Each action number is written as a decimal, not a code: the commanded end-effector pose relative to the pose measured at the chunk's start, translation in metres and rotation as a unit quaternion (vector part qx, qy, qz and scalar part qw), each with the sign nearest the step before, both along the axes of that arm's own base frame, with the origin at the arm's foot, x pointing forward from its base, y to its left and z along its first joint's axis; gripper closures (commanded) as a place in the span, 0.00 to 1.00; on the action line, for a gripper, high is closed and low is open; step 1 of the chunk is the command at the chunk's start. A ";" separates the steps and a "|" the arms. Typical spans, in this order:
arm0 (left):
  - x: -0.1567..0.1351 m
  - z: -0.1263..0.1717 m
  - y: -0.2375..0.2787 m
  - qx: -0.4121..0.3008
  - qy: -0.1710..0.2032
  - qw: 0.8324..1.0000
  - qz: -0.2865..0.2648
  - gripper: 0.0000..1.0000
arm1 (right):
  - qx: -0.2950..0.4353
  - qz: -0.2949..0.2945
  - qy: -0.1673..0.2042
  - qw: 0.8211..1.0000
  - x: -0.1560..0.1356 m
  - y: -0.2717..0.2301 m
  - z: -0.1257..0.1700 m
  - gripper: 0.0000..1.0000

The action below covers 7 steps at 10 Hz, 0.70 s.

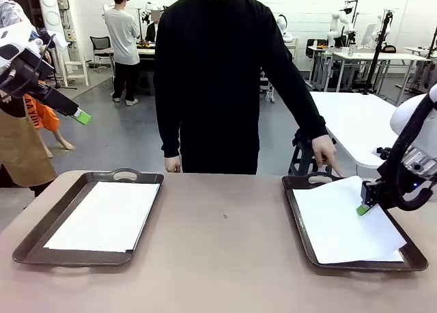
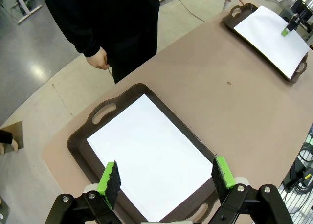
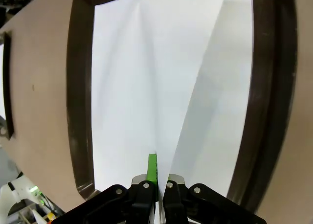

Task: Sort the A4 documents.
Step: Place the A4 Paper in the designated Handle tray.

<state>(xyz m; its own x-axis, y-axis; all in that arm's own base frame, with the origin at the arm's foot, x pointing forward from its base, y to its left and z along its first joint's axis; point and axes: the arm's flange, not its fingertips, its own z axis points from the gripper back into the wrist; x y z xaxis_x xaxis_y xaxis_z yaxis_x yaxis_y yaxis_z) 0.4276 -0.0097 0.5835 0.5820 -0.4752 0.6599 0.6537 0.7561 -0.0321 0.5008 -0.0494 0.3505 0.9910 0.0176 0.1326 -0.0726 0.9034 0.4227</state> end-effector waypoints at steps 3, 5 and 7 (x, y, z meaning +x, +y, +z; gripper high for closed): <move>-0.001 0.000 0.001 0.001 -0.002 1.000 -0.002 0.03 | 0.006 -0.004 0.012 1.000 -0.003 0.005 -0.004 0.99; -0.001 0.000 0.001 0.001 -0.002 1.000 -0.002 0.03 | 0.010 0.014 0.017 1.000 0.004 0.011 -0.004 0.99; -0.001 0.000 0.001 0.001 -0.002 1.000 -0.002 0.03 | -0.001 0.021 0.011 1.000 0.007 0.014 -0.002 0.99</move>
<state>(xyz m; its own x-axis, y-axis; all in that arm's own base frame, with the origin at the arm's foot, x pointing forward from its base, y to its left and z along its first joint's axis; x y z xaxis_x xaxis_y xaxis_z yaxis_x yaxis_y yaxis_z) 0.4276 -0.0097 0.5835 0.5820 -0.4752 0.6599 0.6537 0.7561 -0.0321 0.5019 -0.0351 0.3482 0.9934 0.0383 0.1083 -0.0821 0.8964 0.4355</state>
